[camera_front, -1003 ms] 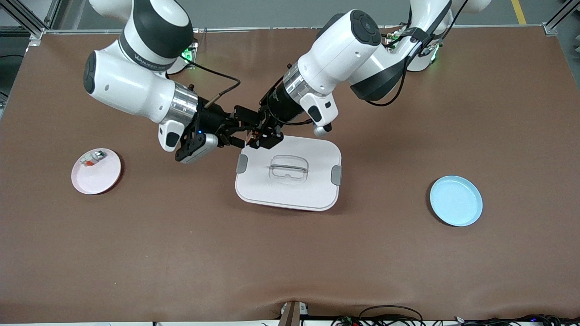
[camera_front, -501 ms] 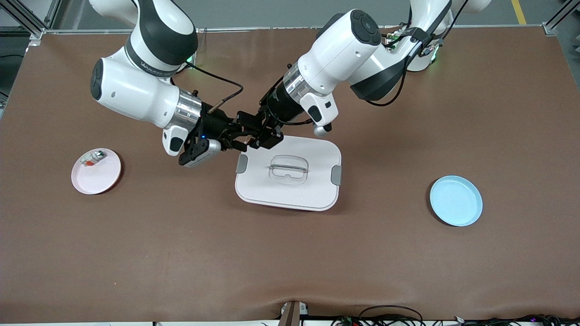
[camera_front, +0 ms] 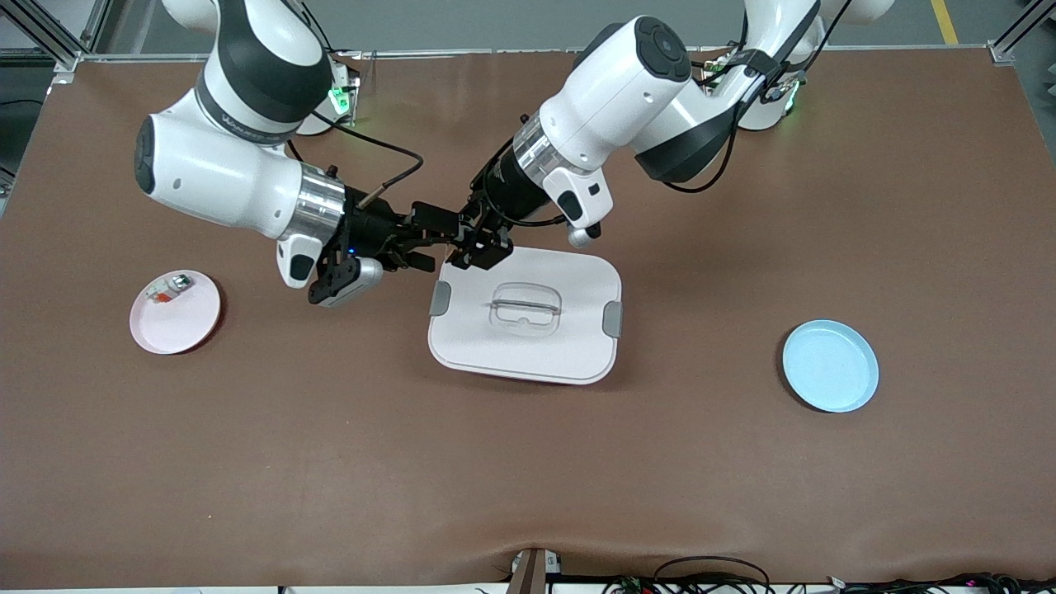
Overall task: Transfer orange switch to right arm and place
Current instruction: 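Grasp the switch with the right gripper beside the left gripper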
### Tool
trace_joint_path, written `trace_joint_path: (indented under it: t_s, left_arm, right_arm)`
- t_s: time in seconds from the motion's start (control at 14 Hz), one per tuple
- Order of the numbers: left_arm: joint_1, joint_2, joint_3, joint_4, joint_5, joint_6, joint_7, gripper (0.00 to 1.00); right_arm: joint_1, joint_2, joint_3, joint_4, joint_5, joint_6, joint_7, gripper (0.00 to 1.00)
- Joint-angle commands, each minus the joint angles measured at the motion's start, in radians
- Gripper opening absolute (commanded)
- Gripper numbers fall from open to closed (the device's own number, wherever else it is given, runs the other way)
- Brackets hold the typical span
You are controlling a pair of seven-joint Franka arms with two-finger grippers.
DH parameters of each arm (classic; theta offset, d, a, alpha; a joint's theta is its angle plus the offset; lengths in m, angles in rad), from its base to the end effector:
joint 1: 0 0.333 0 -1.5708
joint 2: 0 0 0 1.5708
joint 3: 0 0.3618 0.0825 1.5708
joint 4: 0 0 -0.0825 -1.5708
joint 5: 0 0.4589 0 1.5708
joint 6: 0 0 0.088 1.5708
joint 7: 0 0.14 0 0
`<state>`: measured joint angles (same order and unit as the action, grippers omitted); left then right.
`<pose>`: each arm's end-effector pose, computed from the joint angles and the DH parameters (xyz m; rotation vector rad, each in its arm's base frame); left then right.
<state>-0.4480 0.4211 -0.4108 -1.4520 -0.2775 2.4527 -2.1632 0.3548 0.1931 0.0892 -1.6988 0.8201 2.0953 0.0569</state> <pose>0.5822 -0.5930 0.5280 1.7736 1.7364 -0.4510 0.6405 0.3624 0.5111 -2.3561 -0.0330 0.0065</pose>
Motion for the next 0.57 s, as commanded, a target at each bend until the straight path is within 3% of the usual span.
trace_joint_path:
  t_s: [0.0,0.5]
  left_arm:
    - [-0.001,0.001,0.004,0.009,-0.003,0.008,0.003,0.23]
    - [0.002,-0.002,0.003,0.002,-0.003,0.008,0.005,0.23]
  right_arm:
    - [-0.019,-0.018,0.0,-0.009,0.036,-0.015,-0.014,1.0]
    - [-0.011,-0.017,0.004,-0.009,0.043,-0.003,-0.014,1.0]
